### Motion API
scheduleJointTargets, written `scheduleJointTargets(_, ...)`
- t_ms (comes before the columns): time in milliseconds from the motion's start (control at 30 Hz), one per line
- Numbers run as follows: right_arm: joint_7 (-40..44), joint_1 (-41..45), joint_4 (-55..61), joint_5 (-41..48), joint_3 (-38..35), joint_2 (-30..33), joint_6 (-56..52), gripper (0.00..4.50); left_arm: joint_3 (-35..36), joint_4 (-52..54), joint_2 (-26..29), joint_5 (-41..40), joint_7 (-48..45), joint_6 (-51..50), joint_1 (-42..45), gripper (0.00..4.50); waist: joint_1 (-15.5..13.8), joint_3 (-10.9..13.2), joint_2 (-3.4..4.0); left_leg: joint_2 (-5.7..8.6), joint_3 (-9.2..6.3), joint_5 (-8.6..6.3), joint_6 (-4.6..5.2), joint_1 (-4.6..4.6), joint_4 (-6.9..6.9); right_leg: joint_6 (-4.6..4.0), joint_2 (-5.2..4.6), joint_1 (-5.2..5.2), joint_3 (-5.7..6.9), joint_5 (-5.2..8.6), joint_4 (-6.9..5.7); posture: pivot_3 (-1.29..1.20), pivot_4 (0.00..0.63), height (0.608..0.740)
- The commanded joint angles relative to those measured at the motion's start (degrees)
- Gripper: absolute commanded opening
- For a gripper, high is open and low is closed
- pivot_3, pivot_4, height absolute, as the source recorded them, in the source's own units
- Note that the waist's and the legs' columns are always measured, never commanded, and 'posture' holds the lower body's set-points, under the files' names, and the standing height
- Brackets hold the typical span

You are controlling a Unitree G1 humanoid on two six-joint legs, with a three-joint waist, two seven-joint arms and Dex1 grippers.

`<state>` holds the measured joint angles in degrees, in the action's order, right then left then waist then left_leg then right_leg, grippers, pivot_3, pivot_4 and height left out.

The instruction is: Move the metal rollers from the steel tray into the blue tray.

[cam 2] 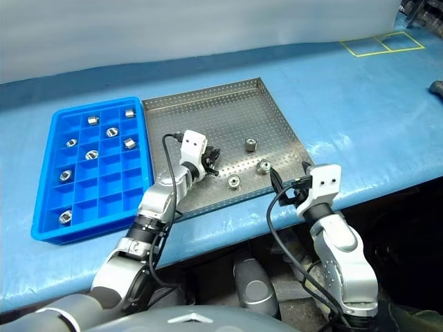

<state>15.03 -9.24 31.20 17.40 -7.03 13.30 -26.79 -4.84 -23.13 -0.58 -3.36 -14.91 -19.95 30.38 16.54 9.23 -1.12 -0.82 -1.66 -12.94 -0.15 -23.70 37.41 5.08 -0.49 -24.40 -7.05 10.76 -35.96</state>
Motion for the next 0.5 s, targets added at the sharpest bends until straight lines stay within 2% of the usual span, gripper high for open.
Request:
scheduleJointTargets(33, 0.0, 0.5, 0.6, 0.7, -0.3, -0.1, 0.8, 4.5, 0.7, -0.2, -0.3, -0.3, 1.0, -0.1, 0.1, 0.68, 0.0, 0.0, 0.0, 0.0, 0.01, 0.0, 0.0, 0.0, 0.0, 0.0, 0.0, 0.0, -0.01, 0.0, 0.0, -0.25, 0.15, 0.74)
scheduleJointTargets(333, 1.5, 3.4, -1.7, 0.9, 1.1, 0.5, 0.7, 4.5, 3.8, 9.7, -3.4, -6.1, -0.5, 3.9, -2.8, 0.68, -0.5, 0.0, 0.0, 0.0, -0.02, 0.0, 0.0, -0.03, -0.01, 0.0, 0.0, -0.03, 0.01, 0.0, -0.02, -0.18, 0.15, 0.74)
scheduleJointTargets(500, 4.5, 6.9, -4.3, 2.0, 3.0, 0.8, 0.4, 4.5, 4.3, 18.2, -5.2, -4.4, 5.3, 6.3, -4.7, 0.68, -2.7, 0.0, -0.01, 0.02, -0.02, 0.0, 0.0, -0.03, -0.01, 0.02, -0.01, -0.03, 0.0, -0.01, -0.01, -0.09, 0.15, 0.74)
